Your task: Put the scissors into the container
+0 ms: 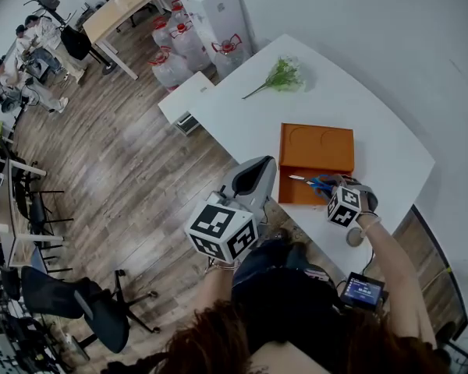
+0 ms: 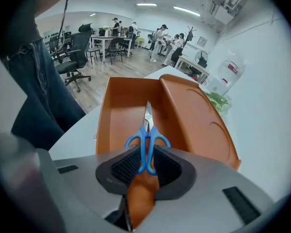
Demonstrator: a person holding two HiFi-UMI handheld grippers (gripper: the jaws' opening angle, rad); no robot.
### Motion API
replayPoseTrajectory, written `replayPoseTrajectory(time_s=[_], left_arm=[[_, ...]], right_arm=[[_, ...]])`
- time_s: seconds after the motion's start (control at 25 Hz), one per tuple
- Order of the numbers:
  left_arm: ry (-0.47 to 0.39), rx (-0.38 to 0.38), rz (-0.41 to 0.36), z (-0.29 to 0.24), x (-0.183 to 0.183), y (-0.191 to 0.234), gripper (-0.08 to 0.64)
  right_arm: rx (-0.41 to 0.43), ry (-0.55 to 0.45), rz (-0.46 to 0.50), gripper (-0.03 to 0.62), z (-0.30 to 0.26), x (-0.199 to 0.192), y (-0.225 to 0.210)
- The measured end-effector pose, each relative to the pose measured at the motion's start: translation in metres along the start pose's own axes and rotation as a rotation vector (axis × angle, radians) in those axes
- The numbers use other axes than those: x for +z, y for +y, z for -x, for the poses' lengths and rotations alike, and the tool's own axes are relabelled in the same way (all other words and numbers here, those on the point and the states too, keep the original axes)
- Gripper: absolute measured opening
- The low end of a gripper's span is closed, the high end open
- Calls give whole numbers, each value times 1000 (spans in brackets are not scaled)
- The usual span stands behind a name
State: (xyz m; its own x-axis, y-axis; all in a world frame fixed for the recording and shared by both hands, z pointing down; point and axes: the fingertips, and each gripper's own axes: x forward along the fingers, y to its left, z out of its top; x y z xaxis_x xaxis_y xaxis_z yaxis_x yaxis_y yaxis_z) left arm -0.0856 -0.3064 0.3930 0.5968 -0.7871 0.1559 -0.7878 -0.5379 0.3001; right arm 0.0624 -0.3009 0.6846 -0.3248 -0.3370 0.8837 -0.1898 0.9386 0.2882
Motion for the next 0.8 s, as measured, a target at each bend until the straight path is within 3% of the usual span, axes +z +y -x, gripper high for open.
replayPoseTrajectory(time_s=[0.44,0.8], left_arm=[[-7,-2,25,5,-1,3,15],[-20,11,36,12,-2,11,15]], right_arm=[[56,100,-35,71,-6,-6,0],[53,101,-109,74,-7,-4,-6]])
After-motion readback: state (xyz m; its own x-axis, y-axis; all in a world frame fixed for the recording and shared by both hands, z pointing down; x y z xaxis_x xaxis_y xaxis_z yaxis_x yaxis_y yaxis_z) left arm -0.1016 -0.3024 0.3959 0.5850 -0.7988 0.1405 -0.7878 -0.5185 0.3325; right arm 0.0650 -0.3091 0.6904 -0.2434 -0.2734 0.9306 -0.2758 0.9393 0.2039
